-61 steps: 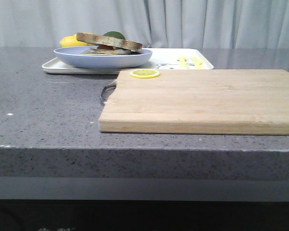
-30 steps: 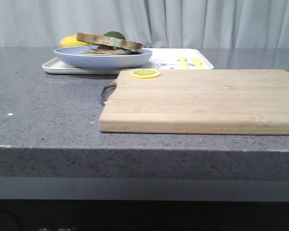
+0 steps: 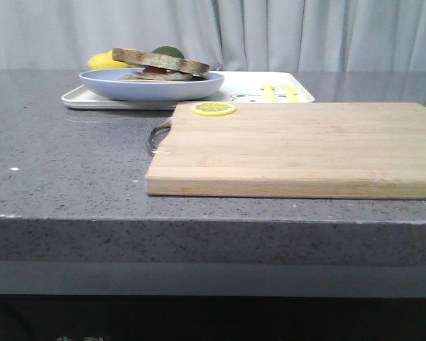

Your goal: Place bread and move sandwich to tray

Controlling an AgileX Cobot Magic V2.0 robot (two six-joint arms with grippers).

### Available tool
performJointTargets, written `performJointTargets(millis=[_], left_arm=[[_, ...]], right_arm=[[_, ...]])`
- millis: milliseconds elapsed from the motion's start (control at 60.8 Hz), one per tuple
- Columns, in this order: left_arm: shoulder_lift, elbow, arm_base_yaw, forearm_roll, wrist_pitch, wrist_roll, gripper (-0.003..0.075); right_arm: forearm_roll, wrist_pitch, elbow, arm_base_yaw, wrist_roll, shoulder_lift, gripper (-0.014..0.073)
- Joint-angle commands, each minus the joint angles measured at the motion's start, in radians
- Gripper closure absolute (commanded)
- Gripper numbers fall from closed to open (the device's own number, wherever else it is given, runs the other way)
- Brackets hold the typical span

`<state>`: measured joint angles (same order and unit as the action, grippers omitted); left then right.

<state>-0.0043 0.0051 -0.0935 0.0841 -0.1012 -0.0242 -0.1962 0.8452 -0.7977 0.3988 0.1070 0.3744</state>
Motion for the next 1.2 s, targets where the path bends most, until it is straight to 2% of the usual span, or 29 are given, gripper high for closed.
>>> performJointTargets(millis=[0,1185], left_arm=[[-0.022,0.000,0.001,0.019,0.086,-0.001,0.0740],[-0.022,0.000,0.001,0.019,0.090,-0.001,0.0741]], right_arm=[[0.002,-0.073,-0.020,-0.007,0.003,0.017,0.0662],[0.006,-0.090,-0.011,-0.013,0.003,-0.004,0.0662]])
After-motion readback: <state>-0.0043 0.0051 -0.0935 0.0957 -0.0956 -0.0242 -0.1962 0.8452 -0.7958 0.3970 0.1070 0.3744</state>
